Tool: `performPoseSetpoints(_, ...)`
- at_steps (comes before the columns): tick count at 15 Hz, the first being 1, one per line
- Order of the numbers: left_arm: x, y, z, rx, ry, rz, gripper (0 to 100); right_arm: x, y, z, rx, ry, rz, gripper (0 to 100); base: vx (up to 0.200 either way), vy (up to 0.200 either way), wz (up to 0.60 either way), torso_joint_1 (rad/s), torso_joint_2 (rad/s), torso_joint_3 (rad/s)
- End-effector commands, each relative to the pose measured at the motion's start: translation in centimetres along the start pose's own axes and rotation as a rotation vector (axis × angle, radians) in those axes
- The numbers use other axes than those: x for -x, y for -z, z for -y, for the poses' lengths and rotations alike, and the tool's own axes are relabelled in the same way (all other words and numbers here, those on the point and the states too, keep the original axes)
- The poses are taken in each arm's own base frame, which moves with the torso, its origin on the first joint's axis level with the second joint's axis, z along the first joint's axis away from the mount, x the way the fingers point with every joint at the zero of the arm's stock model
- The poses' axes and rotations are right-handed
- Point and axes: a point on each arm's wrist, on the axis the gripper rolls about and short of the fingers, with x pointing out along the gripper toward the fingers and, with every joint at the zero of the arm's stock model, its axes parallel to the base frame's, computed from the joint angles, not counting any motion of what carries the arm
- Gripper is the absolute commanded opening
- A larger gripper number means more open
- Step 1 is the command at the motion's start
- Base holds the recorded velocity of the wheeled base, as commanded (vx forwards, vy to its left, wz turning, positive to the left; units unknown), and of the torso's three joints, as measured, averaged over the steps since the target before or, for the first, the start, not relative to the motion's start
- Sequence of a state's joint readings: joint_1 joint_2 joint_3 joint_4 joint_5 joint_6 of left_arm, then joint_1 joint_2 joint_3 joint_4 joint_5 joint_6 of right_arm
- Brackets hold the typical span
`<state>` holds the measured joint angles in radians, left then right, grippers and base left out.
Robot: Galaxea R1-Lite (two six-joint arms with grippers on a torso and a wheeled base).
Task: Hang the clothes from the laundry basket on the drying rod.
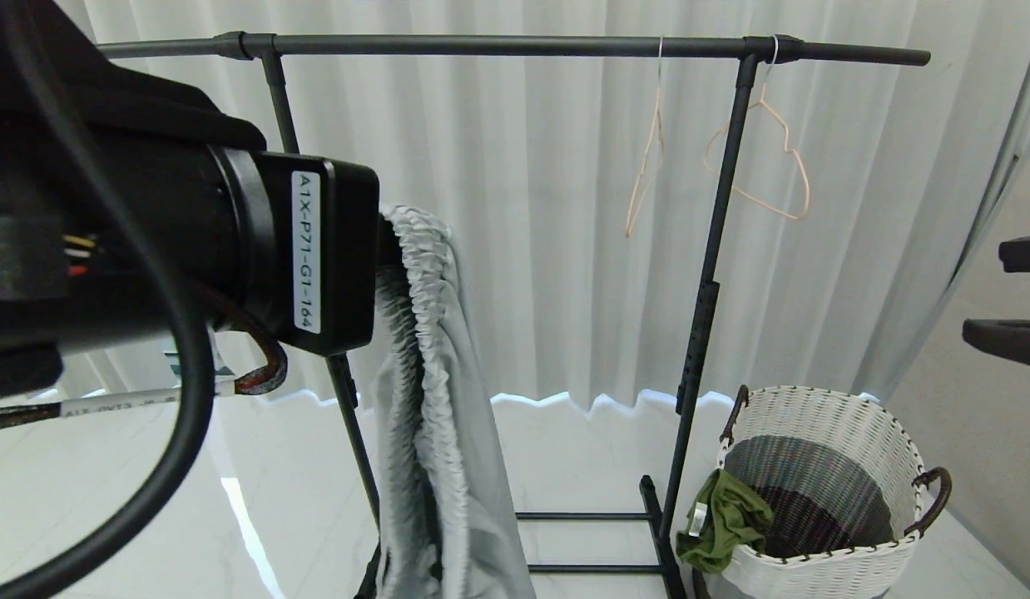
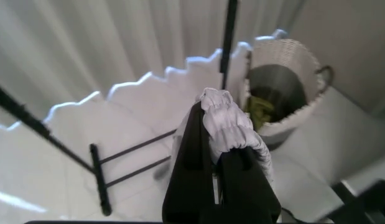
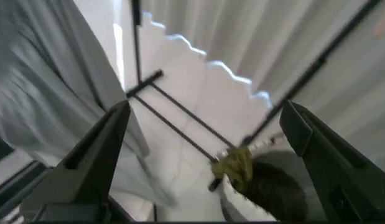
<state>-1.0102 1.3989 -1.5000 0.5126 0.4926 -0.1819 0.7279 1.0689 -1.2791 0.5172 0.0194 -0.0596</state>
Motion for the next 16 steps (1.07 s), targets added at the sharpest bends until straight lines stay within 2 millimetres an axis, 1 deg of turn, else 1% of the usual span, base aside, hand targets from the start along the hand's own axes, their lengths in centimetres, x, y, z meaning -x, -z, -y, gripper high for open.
performPoseSetpoints(1,-0.2,0.3,-0.3,-0.009,-0.042,-0.008,0,0.1,1.0,0.4,-0.008,0.082,-0.036,100,0.000,0.000,0.00,0.000,0.00,0.000)
performPoseSetpoints(3,0.1,1.0,-1.5,-0.015,-0.108,-0.016,0,-0.7,2.2,2.2,-0.043,0.366,-0.193,100,0.000,0.000,0.00,0.000,0.00,0.000)
performPoseSetpoints(4,0.3,1.6,-2.5,-0.042,-0.174,-0.028,0,-0.5,2.7,2.7,-0.055,0.455,-0.252,100,0.000,0.000,0.00,0.000,0.00,0.000)
performPoseSetpoints(6,1.2,2.7,-4.3,-0.101,-0.251,-0.045,0,-0.5,4.0,3.3,-0.073,0.526,-0.315,100,0.000,0.000,0.00,0.000,0.00,0.000)
performPoseSetpoints(8,1.8,3.4,-5.1,-0.099,-0.277,-0.050,0,-0.3,4.8,3.6,-0.046,0.615,-0.353,100,0.000,0.000,0.00,0.000,0.00,0.000)
performPoseSetpoints(10,2.2,4.0,-5.6,-0.097,-0.294,-0.060,0,-0.5,5.4,3.7,-0.033,0.676,-0.390,100,0.000,0.000,0.00,0.000,0.00,0.000)
performPoseSetpoints(12,2.3,4.6,-5.7,-0.102,-0.295,-0.071,0,-0.6,5.6,3.8,-0.033,0.692,-0.391,100,0.000,0.000,0.00,0.000,0.00,0.000)
performPoseSetpoints(15,2.5,4.8,-5.8,-0.101,-0.302,-0.063,0,-0.8,4.9,3.8,-0.072,0.654,-0.299,100,0.000,0.000,0.00,0.000,0.00,0.000)
performPoseSetpoints(16,2.5,4.7,-5.8,-0.106,-0.311,-0.061,0,-0.9,4.7,3.9,-0.093,0.651,-0.276,100,0.000,0.000,0.00,0.036,-0.20,-0.163)
